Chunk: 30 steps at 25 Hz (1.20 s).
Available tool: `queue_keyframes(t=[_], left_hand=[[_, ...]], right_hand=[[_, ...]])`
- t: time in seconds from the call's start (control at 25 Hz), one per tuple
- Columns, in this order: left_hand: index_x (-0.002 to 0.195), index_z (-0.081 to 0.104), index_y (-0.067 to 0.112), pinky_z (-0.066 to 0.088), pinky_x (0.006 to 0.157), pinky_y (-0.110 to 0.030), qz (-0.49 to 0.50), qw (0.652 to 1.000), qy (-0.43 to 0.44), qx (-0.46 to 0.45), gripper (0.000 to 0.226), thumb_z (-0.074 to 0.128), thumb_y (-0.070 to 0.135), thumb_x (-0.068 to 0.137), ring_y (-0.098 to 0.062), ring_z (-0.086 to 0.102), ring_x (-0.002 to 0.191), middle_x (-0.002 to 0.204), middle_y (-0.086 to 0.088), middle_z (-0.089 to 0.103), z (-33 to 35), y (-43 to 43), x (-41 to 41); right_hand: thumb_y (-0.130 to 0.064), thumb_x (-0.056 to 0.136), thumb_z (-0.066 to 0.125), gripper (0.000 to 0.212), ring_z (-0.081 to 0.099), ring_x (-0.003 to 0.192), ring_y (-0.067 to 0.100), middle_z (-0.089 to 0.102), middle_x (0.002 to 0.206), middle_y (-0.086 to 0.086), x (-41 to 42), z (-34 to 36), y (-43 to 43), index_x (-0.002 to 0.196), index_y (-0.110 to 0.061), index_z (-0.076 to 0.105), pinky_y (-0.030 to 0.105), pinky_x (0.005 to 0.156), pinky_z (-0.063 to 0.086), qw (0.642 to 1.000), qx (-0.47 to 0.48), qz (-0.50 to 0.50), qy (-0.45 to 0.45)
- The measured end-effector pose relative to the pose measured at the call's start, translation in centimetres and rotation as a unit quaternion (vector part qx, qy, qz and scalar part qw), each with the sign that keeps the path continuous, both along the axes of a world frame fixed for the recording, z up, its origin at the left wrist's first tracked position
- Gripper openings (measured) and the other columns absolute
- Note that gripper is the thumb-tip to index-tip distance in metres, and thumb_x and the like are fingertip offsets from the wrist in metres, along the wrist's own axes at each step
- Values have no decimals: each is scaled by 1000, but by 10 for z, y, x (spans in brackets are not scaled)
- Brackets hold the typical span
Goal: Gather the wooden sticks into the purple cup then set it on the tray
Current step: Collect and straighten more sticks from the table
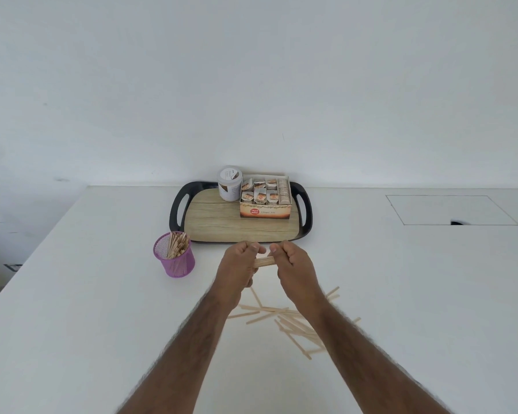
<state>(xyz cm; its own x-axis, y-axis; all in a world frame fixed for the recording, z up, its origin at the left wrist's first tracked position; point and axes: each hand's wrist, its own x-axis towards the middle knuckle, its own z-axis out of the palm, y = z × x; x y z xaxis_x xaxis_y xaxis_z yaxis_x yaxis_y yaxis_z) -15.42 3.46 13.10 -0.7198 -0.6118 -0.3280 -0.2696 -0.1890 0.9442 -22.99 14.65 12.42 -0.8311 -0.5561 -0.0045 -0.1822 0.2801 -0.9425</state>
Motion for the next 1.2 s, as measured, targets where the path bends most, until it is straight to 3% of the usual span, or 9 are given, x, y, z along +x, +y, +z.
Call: queue_keyframes(t=[0.12,0.24,0.4,0.56,0.76,1.0,1.2], left_hand=[[101,69,16,34,48,-25,12,998,-10,-56,22,47,16,102,-11,41,56,66,0,50,-1,0,1],[100,68,19,34,50,-20,-2,995,-10,-96,23,46,16,103,-10,42,59,67,4,50,-3,1,2],[99,70,18,36,52,-20,-9,995,-19,-99,24,46,16,103,-11,46,64,71,4,50,0,-3,1],[96,74,17,34,50,-24,-21,996,-19,-84,26,49,20,103,-11,43,59,62,6,49,1,-10,2],[82,71,7,34,46,-25,18,999,-4,-29,38,60,37,102,-9,36,46,56,4,45,0,-14,3],[94,74,3,51,49,-25,43,991,50,113,28,76,31,91,-10,53,49,62,-2,62,-4,-19,10],[94,75,2,55,53,-25,54,984,94,141,17,76,19,90,-12,59,53,67,-6,66,-13,-13,15]], right_hand=[[-23,102,58,22,42,45,12,53,61,1,-9,8,8,88,-8,67,25,45,36,972,-58,38,-224],[-20,102,59,20,39,41,11,56,58,2,-16,14,12,96,-4,70,22,43,36,954,-18,42,-296],[-24,103,59,28,42,43,11,58,60,3,-21,15,13,103,0,72,24,44,39,953,-26,49,-298],[-11,97,67,15,48,48,12,64,66,9,-23,16,17,98,2,74,25,47,45,953,-68,83,-284],[-5,95,69,9,48,47,11,61,63,9,-24,15,15,95,2,75,25,47,45,959,-108,26,-259],[-1,96,66,9,48,47,14,61,62,8,-23,6,16,97,3,74,27,49,46,963,-134,-7,-233],[0,96,65,10,49,48,16,62,63,9,-23,-4,17,97,0,75,29,50,45,965,-148,-21,-216]])
